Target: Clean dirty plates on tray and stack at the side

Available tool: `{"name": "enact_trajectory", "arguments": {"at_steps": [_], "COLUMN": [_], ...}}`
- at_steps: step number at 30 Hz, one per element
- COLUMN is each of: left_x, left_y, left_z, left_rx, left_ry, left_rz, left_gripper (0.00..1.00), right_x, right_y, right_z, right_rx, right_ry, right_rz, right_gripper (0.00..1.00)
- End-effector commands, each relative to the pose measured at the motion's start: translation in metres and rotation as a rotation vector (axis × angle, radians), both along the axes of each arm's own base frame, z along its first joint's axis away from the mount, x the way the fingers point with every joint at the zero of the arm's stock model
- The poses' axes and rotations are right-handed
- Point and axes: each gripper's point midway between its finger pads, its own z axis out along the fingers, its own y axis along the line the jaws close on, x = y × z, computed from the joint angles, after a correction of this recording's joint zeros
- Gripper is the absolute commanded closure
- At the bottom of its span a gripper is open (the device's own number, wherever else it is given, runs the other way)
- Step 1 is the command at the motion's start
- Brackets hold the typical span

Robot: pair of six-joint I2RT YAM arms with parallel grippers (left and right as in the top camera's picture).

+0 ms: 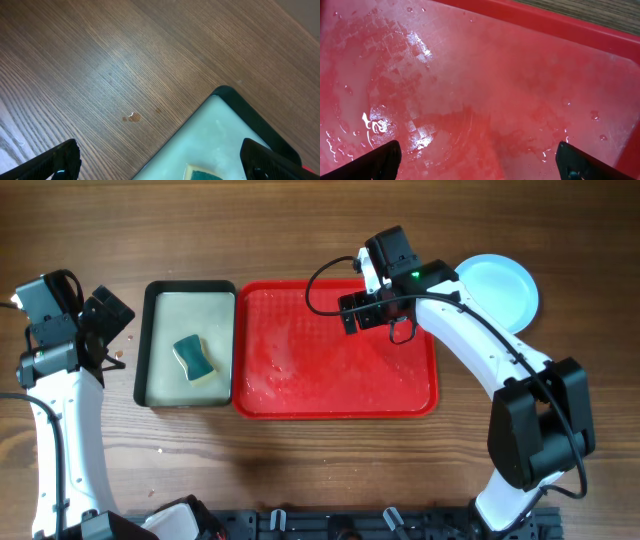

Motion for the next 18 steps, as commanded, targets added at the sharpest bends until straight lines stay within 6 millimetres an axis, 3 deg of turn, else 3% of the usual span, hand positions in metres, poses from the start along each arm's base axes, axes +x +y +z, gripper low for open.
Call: {"name": "enact_trajectory", "arguments": {"at_steps": [1, 7, 11, 14, 18], "left_x": [0.001, 0.001, 0.001, 0.001, 0.001], "left_y": [0.002, 0.002, 0.002, 0.002, 0.002], "left_z": [0.012, 0.012, 0.012, 0.012, 0.012], "left_rx": [0.004, 0.004, 0.004, 0.004, 0.005], "left_ry": [-0.037, -0.037, -0.037, -0.037, -0.037], "left_rz": [0.009, 0.009, 0.009, 0.009, 0.01], "left_gripper": [0.0, 0.0, 0.0, 0.0, 0.0], "right_x": [0.006, 0.005, 0.006, 0.004, -0.005], "right_y": [0.004, 0.004, 0.004, 0.003, -0.001], "right_z": [0.011, 0.011, 0.034, 0.067, 0.131], "right_rx": [0.019, 0.019, 0.04, 0.072, 0.133], "right_ry": [-0.029, -0.028, -0.078, -0.15, -0.29], "right_rz": [0.015, 0.016, 0.017, 0.016, 0.017], "right_gripper": [0.0, 0.0, 0.0, 0.0, 0.0]}}
